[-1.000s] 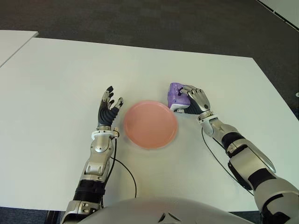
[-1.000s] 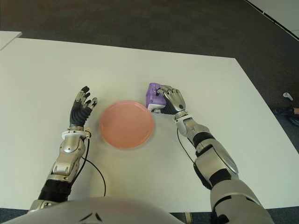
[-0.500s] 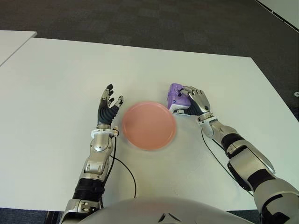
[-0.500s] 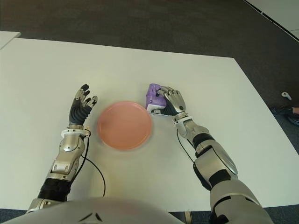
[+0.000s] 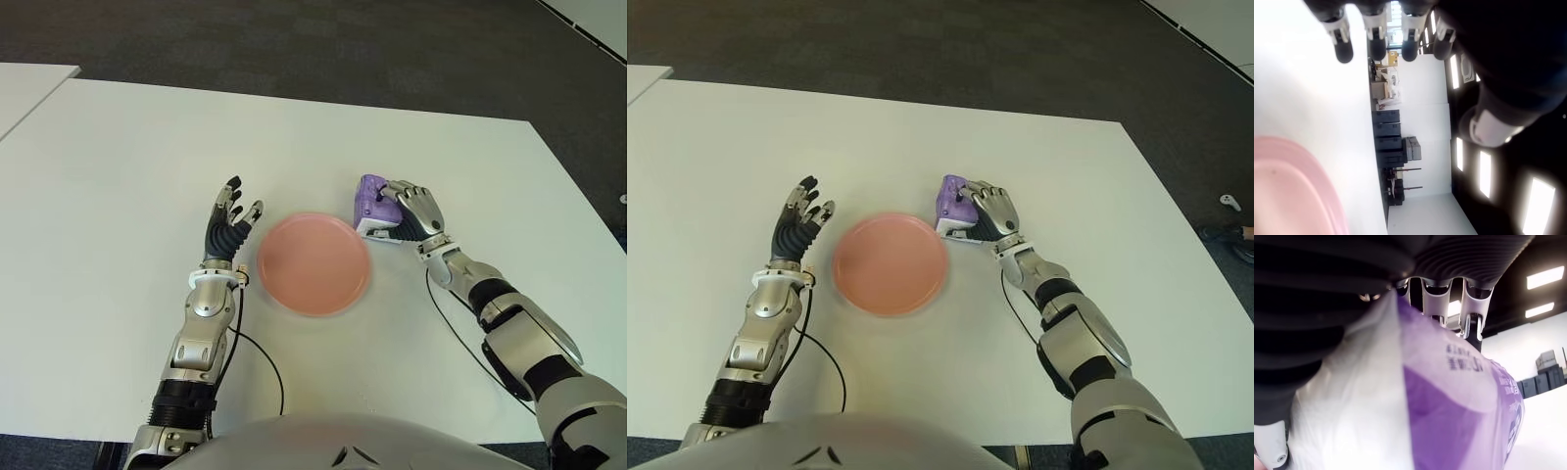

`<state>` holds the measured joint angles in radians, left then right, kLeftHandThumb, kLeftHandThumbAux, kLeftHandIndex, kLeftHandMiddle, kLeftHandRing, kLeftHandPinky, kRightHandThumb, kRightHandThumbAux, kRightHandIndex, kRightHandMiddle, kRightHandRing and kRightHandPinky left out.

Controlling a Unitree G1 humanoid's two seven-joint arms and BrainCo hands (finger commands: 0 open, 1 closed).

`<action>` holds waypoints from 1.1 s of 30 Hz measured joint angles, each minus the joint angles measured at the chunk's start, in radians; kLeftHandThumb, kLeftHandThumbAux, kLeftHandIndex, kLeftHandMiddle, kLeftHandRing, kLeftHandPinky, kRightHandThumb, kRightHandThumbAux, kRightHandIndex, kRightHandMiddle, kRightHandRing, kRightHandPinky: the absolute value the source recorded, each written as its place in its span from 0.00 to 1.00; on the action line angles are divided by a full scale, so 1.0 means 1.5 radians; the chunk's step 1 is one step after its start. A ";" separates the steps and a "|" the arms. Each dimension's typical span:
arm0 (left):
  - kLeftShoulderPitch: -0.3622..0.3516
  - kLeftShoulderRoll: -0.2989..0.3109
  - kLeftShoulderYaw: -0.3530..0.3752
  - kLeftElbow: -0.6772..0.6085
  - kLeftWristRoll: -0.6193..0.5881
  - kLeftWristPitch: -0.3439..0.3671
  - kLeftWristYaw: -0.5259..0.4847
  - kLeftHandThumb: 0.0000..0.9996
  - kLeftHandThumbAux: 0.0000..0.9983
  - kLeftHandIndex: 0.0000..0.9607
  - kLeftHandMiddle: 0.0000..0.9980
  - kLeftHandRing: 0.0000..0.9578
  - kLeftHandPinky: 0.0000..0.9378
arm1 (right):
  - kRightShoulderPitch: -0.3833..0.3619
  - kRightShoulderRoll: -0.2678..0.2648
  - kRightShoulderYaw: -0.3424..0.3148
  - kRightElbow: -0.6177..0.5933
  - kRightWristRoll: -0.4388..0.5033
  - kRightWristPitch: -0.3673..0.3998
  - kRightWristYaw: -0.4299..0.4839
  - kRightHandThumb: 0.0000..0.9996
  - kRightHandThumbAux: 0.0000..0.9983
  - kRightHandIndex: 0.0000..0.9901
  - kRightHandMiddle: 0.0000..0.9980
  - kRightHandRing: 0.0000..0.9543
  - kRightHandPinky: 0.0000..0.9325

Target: Put the tissue paper into the plate.

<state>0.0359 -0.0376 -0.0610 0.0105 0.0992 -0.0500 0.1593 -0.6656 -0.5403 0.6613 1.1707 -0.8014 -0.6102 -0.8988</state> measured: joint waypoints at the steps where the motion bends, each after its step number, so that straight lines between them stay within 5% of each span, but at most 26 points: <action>1: 0.000 0.000 0.000 0.000 0.000 0.000 0.000 0.00 0.61 0.00 0.00 0.00 0.00 | 0.001 -0.003 -0.001 -0.002 -0.001 -0.002 0.000 0.84 0.68 0.41 0.51 0.73 0.74; 25: -0.005 -0.005 0.003 -0.001 0.012 0.012 0.011 0.00 0.63 0.00 0.00 0.00 0.00 | 0.061 -0.106 -0.043 -0.129 -0.013 -0.020 0.064 0.85 0.68 0.42 0.55 0.73 0.72; 33: -0.003 -0.011 0.003 0.000 0.022 -0.004 0.022 0.00 0.63 0.00 0.00 0.00 0.00 | 0.062 -0.136 -0.090 -0.187 -0.003 -0.037 0.110 0.84 0.68 0.42 0.56 0.71 0.67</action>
<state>0.0316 -0.0546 -0.0571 0.0097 0.1325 -0.0566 0.1928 -0.5722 -0.7448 0.5269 0.8904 -0.8063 -0.6658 -0.7331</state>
